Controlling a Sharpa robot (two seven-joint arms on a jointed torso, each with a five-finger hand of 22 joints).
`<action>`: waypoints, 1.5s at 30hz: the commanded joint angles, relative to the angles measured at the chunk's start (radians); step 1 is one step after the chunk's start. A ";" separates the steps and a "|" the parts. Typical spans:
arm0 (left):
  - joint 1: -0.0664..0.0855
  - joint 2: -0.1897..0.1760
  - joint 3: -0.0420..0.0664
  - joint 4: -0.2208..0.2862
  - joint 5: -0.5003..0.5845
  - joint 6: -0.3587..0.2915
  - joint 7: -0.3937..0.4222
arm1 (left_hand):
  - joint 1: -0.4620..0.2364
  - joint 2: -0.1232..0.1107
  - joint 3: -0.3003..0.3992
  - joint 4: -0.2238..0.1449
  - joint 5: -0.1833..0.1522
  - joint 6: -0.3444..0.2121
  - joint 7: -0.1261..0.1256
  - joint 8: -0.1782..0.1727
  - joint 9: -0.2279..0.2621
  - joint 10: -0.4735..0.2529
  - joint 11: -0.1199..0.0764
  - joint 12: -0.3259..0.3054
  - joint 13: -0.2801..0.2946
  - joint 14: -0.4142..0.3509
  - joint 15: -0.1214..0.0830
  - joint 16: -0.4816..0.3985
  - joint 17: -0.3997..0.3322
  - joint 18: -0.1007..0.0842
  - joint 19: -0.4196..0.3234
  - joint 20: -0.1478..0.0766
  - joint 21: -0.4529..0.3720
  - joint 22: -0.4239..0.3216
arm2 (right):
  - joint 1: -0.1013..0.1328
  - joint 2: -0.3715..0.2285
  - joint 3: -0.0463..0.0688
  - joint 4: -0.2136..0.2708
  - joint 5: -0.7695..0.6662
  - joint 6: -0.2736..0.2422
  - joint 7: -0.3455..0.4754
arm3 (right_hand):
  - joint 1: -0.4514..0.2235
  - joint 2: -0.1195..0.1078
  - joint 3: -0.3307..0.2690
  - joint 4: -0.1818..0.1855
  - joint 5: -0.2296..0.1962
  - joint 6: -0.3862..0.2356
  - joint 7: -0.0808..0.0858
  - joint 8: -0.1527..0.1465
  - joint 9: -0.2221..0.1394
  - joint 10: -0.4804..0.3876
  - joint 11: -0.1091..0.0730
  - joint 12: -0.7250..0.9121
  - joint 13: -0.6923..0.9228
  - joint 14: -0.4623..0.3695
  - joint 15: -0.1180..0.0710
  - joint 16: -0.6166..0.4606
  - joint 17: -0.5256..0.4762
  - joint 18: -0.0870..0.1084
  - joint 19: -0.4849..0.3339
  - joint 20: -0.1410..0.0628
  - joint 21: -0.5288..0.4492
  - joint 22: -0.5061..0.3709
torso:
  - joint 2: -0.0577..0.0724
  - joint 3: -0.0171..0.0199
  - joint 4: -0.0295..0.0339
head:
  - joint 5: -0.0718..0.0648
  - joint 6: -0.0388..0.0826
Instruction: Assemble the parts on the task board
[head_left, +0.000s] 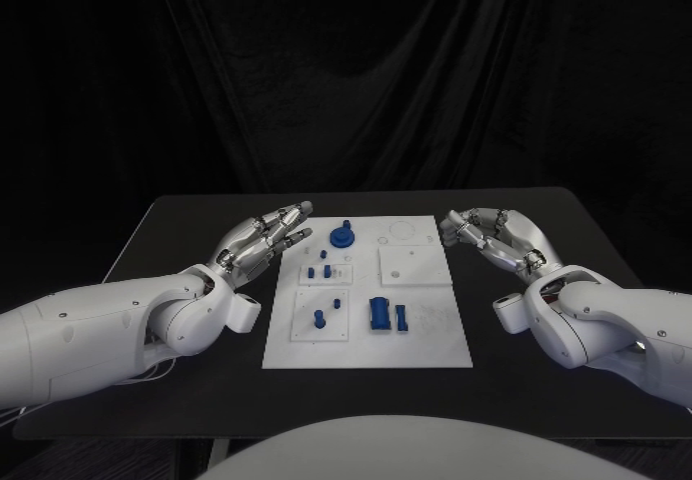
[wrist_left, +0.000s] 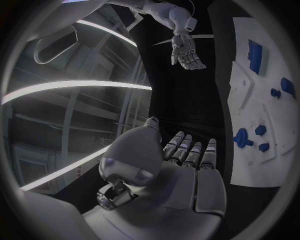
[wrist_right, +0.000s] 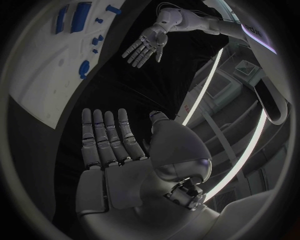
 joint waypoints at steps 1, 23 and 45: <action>0.002 0.013 0.001 -0.008 0.037 -0.010 0.202 | -0.007 -0.001 -0.010 -0.001 0.003 -0.011 -0.010 -0.004 -0.003 -0.020 -0.014 -0.014 -0.003 -0.007 -0.010 -0.006 -0.003 0.006 -0.002 -0.012 -0.005 -0.003 | -0.002 0.000 0.000 -0.008 0.154 0.066 0.175 | -0.032 0.019 -0.033 0.002 -0.041 -0.039 0.016 -0.067 -0.081 -0.094 0.013 -0.085 -0.116 -0.121 0.022 -0.072 -0.072 -0.017 -0.258 0.034 -0.044 -0.300 | -0.001 -0.0010 -0.0008 | -0.004 0.000; -0.006 0.050 0.015 -0.033 0.045 -0.083 -0.011 | -0.551 -0.129 0.075 -0.126 -0.177 -0.148 -0.134 -0.043 -0.036 -0.141 -0.127 -0.138 -0.033 -0.018 -0.135 -0.022 -0.010 -0.066 -0.033 -0.132 -0.033 -0.071 | -0.037 0.035 0.043 -0.042 0.205 0.050 0.136 | -0.792 -0.124 0.088 -0.290 -0.421 -0.630 -0.181 -0.412 -0.461 -0.458 -0.262 -0.562 -0.595 -0.496 -0.238 -0.524 -0.328 -0.088 -0.533 -0.256 -0.091 -0.848 | 0.001 -0.0022 0.0019 | -0.008 0.022; -0.005 0.184 0.197 0.005 0.125 -0.640 -0.148 | -0.968 -0.287 0.215 -0.294 -0.315 -0.270 -0.134 -0.043 -0.036 -0.141 -0.127 -0.138 -0.033 -0.018 -0.135 -0.022 -0.010 -0.162 -0.033 -0.235 -0.033 -0.071 | -0.080 0.195 0.249 -0.117 0.407 -0.161 0.008 | -1.034 -0.124 0.088 -0.290 -0.504 -0.630 -0.181 -0.412 -0.461 -0.458 -0.262 -0.562 -0.595 -0.496 -0.238 -0.524 -0.328 -0.088 -0.533 -0.256 -0.091 -0.848 | 0.016 -0.0087 0.0293 | -0.059 0.267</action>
